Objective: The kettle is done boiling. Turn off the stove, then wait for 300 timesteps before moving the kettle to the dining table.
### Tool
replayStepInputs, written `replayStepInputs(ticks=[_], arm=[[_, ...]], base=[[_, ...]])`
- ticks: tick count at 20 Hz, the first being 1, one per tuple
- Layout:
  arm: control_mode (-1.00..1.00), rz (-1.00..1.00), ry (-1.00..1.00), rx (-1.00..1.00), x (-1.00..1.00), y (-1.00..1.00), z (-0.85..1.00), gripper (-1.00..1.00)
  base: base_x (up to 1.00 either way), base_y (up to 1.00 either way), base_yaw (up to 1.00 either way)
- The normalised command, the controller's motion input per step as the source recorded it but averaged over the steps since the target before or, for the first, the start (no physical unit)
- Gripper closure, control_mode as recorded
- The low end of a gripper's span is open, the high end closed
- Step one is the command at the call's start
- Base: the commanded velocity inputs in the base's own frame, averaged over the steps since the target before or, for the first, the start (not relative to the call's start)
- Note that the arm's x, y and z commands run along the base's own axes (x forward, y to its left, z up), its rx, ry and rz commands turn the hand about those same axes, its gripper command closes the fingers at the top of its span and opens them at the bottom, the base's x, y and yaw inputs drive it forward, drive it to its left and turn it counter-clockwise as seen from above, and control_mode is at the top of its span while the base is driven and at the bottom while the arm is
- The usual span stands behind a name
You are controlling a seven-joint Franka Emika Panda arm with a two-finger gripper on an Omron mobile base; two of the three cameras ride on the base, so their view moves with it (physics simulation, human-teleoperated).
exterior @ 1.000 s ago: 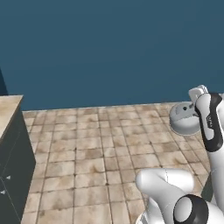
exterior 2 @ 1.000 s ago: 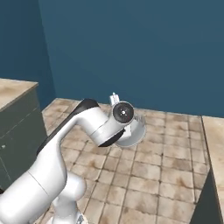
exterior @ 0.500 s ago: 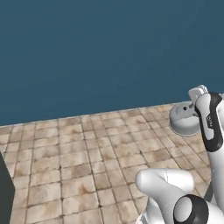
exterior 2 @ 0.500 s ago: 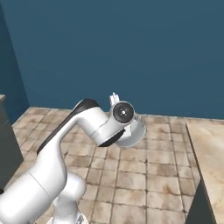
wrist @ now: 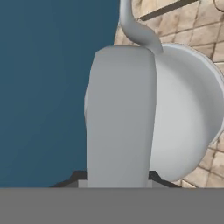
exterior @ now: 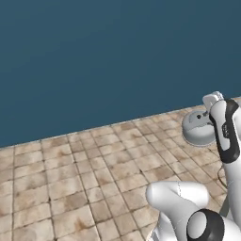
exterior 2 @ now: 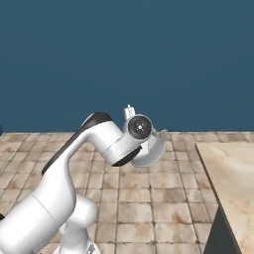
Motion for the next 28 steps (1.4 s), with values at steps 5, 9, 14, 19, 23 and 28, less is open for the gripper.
replayStepInputs(ticks=[5, 9, 14, 19, 23, 28], arm=[[1.0, 0.0, 0.0, 0.0, 0.0, 0.0, 0.0, 1.0], [1.0, 0.0, 0.0, 0.0, 0.0, 0.0, 0.0, 1.0], [1.0, 0.0, 0.0, 0.0, 0.0, 0.0, 0.0, 1.0], [1.0, 0.0, 0.0, 0.0, 0.0, 0.0, 0.0, 1.0], [1.0, 0.0, 0.0, 0.0, 0.0, 0.0, 0.0, 1.0], [1.0, 0.0, 0.0, 0.0, 0.0, 0.0, 0.0, 1.0]], base=[[0.47, 0.32, -0.32], [0.48, 0.33, -0.32], [0.53, 0.4, -0.33], [0.53, 0.42, -0.33], [0.54, 0.46, -0.33], [0.55, 0.48, -0.34]])
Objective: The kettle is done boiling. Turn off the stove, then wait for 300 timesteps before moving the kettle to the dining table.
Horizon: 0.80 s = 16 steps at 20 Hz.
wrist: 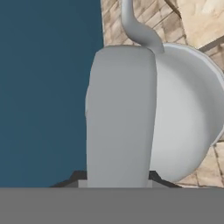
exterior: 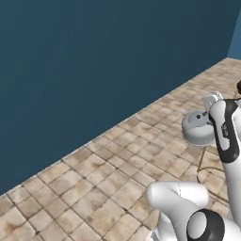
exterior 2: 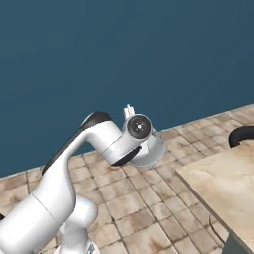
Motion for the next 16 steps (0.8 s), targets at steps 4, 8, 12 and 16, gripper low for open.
replayStepInputs(ticks=[4, 8, 12, 16], arm=[[1.0, 0.0, 0.0, 0.0, 0.0, 0.0, 0.0, 1.0], [1.0, 0.0, 0.0, 0.0, 0.0, 0.0, 0.0, 1.0], [1.0, 0.0, 0.0, 0.0, 0.0, 0.0, 0.0, 1.0], [1.0, 0.0, 0.0, 0.0, 0.0, 0.0, 0.0, 1.0]], base=[[0.58, 0.5, -0.33], [0.59, 0.5, -0.33], [0.6, 0.5, -0.33], [0.62, 0.45, -0.33]])
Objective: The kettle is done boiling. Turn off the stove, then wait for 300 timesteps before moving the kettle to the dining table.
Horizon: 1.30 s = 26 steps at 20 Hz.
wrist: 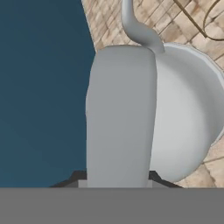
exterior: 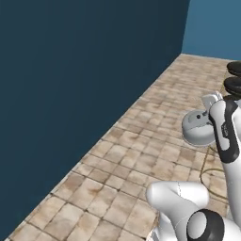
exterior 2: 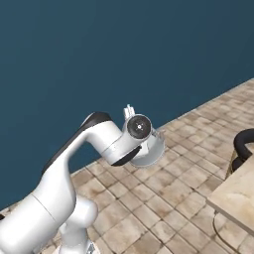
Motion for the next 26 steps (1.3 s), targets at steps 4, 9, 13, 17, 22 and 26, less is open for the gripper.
replayStepInputs(ticks=[4, 9, 13, 17, 22, 26], arm=[[1.0, 0.0, 0.0, 0.0, 0.0, 0.0, 0.0, 1.0], [1.0, 0.0, 0.0, 0.0, 0.0, 0.0, 0.0, 1.0], [1.0, 0.0, 0.0, 0.0, 0.0, 0.0, 0.0, 1.0], [1.0, 0.0, 0.0, 0.0, 0.0, 0.0, 0.0, 1.0], [1.0, 0.0, 0.0, 0.0, 0.0, 0.0, 0.0, 1.0], [1.0, 0.0, 0.0, 0.0, 0.0, 0.0, 0.0, 1.0]], base=[[0.68, 0.38, -0.34], [0.67, 0.28, -0.34], [0.64, 0.14, -0.34], [0.75, 0.03, -0.37], [0.81, 0.04, -0.38], [0.63, 0.29, -0.36]])
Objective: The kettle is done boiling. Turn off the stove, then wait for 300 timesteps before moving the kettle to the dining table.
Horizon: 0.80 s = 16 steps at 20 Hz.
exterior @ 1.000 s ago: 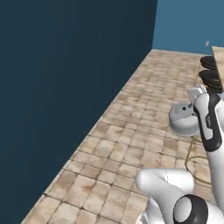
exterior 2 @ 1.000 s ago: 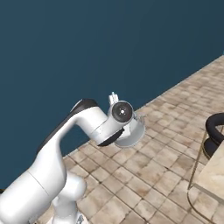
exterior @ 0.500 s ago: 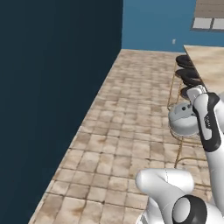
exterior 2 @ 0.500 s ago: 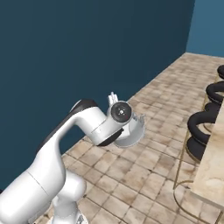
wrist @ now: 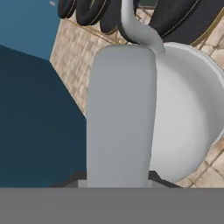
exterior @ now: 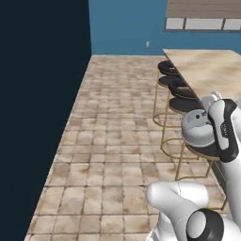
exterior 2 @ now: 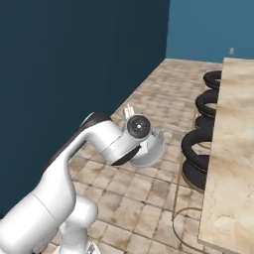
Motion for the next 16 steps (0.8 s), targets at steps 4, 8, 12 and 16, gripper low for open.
replayStepInputs(ticks=[4, 8, 12, 16], arm=[[1.0, 0.0, 0.0, 0.0, 0.0, 0.0, 0.0, 1.0], [1.0, 0.0, 0.0, 0.0, 0.0, 0.0, 0.0, 1.0], [1.0, 0.0, 0.0, 0.0, 0.0, 0.0, 0.0, 1.0], [1.0, 0.0, 0.0, 0.0, 0.0, 0.0, 0.0, 1.0]], base=[[0.52, 0.37, -0.35], [0.53, 0.4, -0.35], [0.55, 0.38, -0.35], [0.65, 0.33, -0.37]])
